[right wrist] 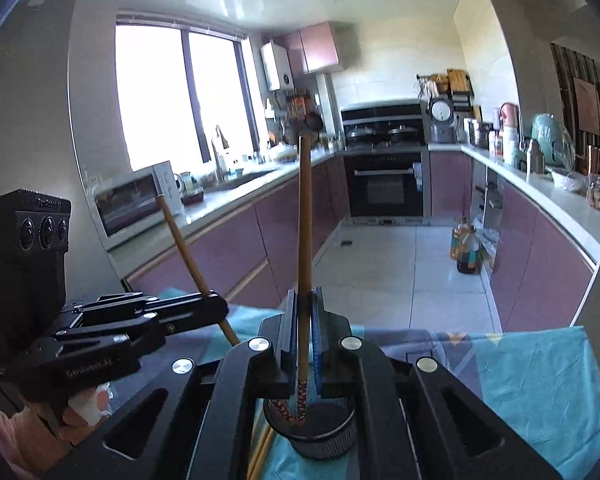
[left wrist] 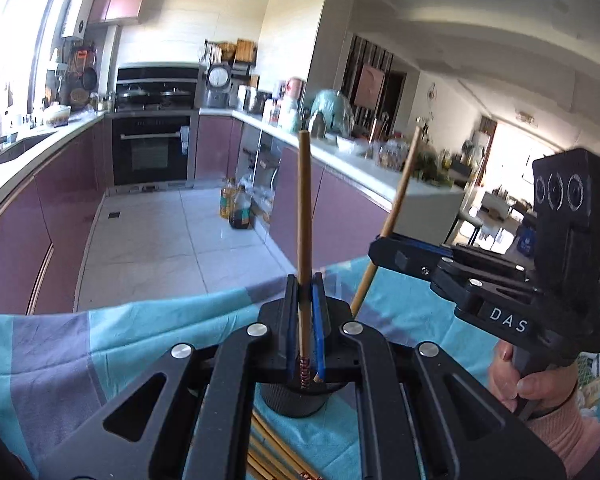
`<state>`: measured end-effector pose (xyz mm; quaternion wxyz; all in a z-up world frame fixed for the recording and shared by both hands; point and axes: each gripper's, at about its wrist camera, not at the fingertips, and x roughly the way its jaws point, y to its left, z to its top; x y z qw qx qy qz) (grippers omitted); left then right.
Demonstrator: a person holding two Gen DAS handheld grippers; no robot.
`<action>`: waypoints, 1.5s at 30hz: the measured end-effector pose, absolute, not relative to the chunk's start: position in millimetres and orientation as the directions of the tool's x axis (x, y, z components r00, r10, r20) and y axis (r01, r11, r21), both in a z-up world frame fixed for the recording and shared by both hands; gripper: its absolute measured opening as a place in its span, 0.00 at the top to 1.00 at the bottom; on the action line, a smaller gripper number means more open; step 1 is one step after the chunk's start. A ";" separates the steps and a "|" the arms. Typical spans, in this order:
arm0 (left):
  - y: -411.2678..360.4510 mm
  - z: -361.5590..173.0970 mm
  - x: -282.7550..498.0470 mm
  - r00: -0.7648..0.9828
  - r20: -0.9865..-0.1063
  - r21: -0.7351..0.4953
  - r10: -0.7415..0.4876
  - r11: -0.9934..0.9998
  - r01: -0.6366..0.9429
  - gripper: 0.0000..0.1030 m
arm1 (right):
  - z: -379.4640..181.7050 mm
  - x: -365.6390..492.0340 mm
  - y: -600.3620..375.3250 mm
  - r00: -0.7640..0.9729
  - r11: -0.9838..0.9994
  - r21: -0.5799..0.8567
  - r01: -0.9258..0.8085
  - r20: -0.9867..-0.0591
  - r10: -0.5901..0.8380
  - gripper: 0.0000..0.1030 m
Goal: Organize utensils
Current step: 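Lift the chopsticks upright and lower them into the black mesh holder with both tools, then open both tools to release the chopsticks inside the holder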
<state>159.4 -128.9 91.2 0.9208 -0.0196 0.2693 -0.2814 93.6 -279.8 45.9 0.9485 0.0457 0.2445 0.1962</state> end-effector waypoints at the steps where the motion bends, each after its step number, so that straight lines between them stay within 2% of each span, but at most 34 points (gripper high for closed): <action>1: -134.2 82.6 164.1 0.687 -0.507 -0.182 -0.521 0.844 0.505 0.93 | 38.3 98.0 -277.4 0.792 0.921 0.177 -0.347 -0.471 0.389 0.95; 7: -144.0 39.6 179.5 0.644 -0.575 -0.179 -0.504 0.846 0.502 0.93 | 8.1 112.4 -268.4 0.718 0.920 0.184 -0.346 -0.579 0.386 0.95; 16: -147.7 14.7 214.2 0.632 -0.599 -0.187 -0.492 0.853 0.487 0.92 | -3.3 130.4 -263.1 0.691 0.926 0.209 -0.315 -0.619 0.375 0.92; 19: -144.6 12.3 217.7 0.642 -0.591 -0.192 -0.489 0.858 0.477 0.84 | -5.0 131.2 -261.7 0.692 0.927 0.215 -0.308 -0.618 0.374 0.92; 22: -132.8 11.0 208.7 0.665 -0.574 -0.189 -0.478 0.867 0.460 0.81 | -3.8 127.5 -261.8 0.698 0.924 0.223 -0.311 -0.606 0.381 0.90; 32: -78.8 9.8 155.8 0.775 -0.521 -0.106 -0.358 0.928 0.358 0.62 | 9.7 74.4 -261.8 0.712 0.885 0.228 -0.405 -0.528 0.462 0.71; 35: -58.7 -3.8 143.4 0.763 -0.549 -0.108 -0.340 0.934 0.339 0.60 | 6.2 54.9 -253.7 0.694 0.869 0.206 -0.451 -0.531 0.486 0.66; 45: -30.6 -77.4 123.4 0.652 -0.695 -0.129 -0.303 0.945 0.301 0.60 | -56.2 43.6 -227.0 0.575 0.865 0.232 -0.445 -0.667 0.475 0.66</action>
